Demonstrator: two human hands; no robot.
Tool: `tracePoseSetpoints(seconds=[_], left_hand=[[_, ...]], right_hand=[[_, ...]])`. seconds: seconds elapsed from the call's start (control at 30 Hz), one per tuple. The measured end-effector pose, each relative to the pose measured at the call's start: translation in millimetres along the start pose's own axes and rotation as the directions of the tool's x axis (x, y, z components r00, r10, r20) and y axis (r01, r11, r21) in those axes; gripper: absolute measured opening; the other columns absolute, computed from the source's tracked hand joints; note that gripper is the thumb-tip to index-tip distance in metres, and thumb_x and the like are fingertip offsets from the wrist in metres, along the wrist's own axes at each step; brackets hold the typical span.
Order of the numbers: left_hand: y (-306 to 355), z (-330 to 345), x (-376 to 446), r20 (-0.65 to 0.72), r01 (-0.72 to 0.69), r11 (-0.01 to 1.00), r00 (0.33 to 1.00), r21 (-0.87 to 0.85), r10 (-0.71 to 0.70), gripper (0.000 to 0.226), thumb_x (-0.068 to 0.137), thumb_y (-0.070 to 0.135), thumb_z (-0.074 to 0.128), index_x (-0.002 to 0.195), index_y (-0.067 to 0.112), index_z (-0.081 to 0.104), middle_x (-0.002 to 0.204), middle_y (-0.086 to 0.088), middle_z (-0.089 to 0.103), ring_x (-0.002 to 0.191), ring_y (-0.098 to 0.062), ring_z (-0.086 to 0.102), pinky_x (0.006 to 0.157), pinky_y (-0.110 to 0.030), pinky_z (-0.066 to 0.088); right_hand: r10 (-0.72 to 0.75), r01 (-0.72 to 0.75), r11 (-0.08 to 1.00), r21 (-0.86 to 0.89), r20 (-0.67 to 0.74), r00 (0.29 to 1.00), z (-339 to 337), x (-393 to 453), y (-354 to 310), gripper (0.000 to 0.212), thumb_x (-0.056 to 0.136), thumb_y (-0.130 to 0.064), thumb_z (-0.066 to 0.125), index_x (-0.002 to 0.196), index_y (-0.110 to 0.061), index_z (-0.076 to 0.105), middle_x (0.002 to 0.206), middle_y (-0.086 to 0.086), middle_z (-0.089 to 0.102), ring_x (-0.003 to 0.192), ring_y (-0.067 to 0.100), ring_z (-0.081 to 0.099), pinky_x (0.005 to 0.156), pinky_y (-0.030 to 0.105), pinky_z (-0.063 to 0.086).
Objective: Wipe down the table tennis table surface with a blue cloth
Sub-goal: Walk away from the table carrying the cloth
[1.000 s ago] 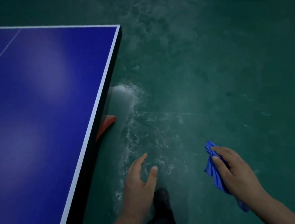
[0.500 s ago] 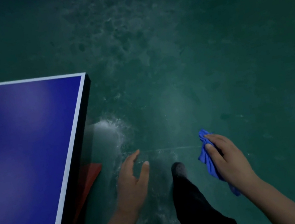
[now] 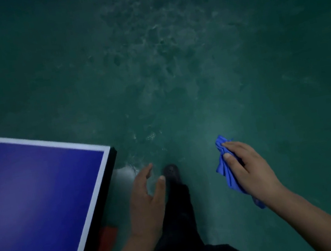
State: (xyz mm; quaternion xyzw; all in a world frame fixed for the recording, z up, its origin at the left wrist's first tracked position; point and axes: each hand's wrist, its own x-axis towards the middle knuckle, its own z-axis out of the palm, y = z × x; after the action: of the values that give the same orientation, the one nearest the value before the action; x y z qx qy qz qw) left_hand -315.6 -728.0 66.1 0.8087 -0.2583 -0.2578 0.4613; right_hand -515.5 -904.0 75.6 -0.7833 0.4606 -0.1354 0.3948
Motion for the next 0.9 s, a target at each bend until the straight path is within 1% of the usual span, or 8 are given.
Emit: tracePoseSetpoints(seconds=[0.1, 0.23, 0.33, 0.4, 0.57, 0.67, 0.73, 0.9], left_hand=[[7.9, 13.9, 96.1, 0.011, 0.016, 1.000, 1.000, 0.008, -0.016, 0.040, 0.096, 0.032, 0.064, 0.135, 0.035, 0.053, 0.136, 0.012, 0.055, 0.128, -0.007, 0.051, 0.111, -0.038, 0.042], [43.9, 24.8, 231.2, -0.033, -0.010, 0.999, 0.999, -0.035, 0.009, 0.041, 0.085, 0.051, 0.061, 0.125, 0.044, 0.054, 0.131, 0.019, 0.058, 0.125, 0.000, 0.052, 0.110, -0.033, 0.042], [75.9, 33.8, 334.5, 0.032, -0.018, 0.999, 0.999, -0.026, 0.019, 0.038, 0.094, 0.033, 0.066, 0.129, 0.041, 0.052, 0.131, 0.019, 0.055, 0.124, 0.004, 0.050, 0.109, -0.023, 0.039], [99.5, 42.4, 400.0, 0.047, -0.042, 0.999, 0.998, -0.020, 0.043, 0.039, 0.096, 0.030, 0.065, 0.130, 0.044, 0.049, 0.131, 0.018, 0.053, 0.122, 0.010, 0.048, 0.104, -0.012, 0.035], [136.3, 82.9, 556.7, 0.080, -0.054, 0.998, 0.995, -0.012, 0.055, 0.041, 0.093, 0.038, 0.064, 0.132, 0.039, 0.051, 0.131, 0.024, 0.051, 0.124, 0.008, 0.048, 0.106, -0.016, 0.036], [155.6, 112.0, 644.2, 0.061, -0.042, 0.999, 0.997, 0.013, 0.041, 0.038, 0.095, 0.026, 0.067, 0.128, 0.037, 0.054, 0.131, 0.014, 0.056, 0.125, 0.000, 0.051, 0.108, -0.019, 0.037], [173.4, 127.3, 697.9, 0.020, -0.011, 1.000, 1.000, 0.004, 0.010, 0.035, 0.093, 0.031, 0.067, 0.123, 0.042, 0.055, 0.129, 0.018, 0.056, 0.124, 0.004, 0.051, 0.109, -0.019, 0.037], [231.6, 134.9, 846.9, -0.037, -0.053, 0.998, 0.998, 0.028, 0.054, 0.035, 0.089, 0.036, 0.064, 0.118, 0.050, 0.051, 0.125, 0.029, 0.053, 0.118, 0.013, 0.051, 0.103, -0.005, 0.032]], right_hand=[[0.000, 0.000, 1.000, -0.007, 0.021, 1.000, 9.4, 101.3, -12.7, 0.035, 0.101, -0.030, 0.053, 0.133, -0.021, 0.063, 0.136, -0.011, 0.057, 0.129, 0.001, 0.047, 0.111, 0.018, 0.032], [0.008, -0.007, 1.000, -0.012, 0.018, 1.000, 0.7, 229.6, -45.6, 0.034, 0.100, -0.029, 0.055, 0.132, -0.021, 0.064, 0.136, -0.010, 0.058, 0.126, -0.003, 0.047, 0.105, 0.003, 0.025], [-0.008, 0.008, 0.999, -0.046, 0.000, 1.000, -20.8, 324.2, -62.7, 0.035, 0.100, -0.029, 0.055, 0.133, -0.019, 0.064, 0.137, -0.008, 0.058, 0.130, 0.004, 0.048, 0.112, 0.020, 0.031], [-0.016, 0.014, 0.999, -0.045, -0.048, 0.999, -37.1, 384.1, -71.3, 0.036, 0.099, -0.030, 0.055, 0.132, -0.019, 0.065, 0.136, -0.008, 0.058, 0.130, 0.006, 0.049, 0.114, 0.028, 0.034], [0.039, -0.041, 0.999, -0.012, -0.103, 0.994, -56.9, 538.9, -66.9, 0.035, 0.098, -0.029, 0.056, 0.130, -0.019, 0.066, 0.133, -0.008, 0.060, 0.126, 0.003, 0.051, 0.107, 0.013, 0.031], [0.057, -0.057, 0.998, 0.009, -0.082, 0.995, -59.3, 641.6, -63.6, 0.034, 0.099, -0.030, 0.056, 0.131, -0.021, 0.065, 0.134, -0.009, 0.059, 0.128, 0.003, 0.050, 0.109, 0.020, 0.033], [0.057, -0.056, 0.998, 0.022, -0.045, 0.997, -65.5, 709.5, -69.9, 0.034, 0.098, -0.028, 0.058, 0.130, -0.020, 0.065, 0.134, -0.009, 0.059, 0.127, 0.004, 0.050, 0.109, 0.018, 0.032], [-0.004, 0.005, 1.000, -0.005, 0.061, 0.998, -85.2, 886.0, -111.6, 0.033, 0.099, -0.026, 0.058, 0.130, -0.019, 0.065, 0.133, -0.011, 0.058, 0.123, 0.000, 0.049, 0.101, 0.000, 0.023]])
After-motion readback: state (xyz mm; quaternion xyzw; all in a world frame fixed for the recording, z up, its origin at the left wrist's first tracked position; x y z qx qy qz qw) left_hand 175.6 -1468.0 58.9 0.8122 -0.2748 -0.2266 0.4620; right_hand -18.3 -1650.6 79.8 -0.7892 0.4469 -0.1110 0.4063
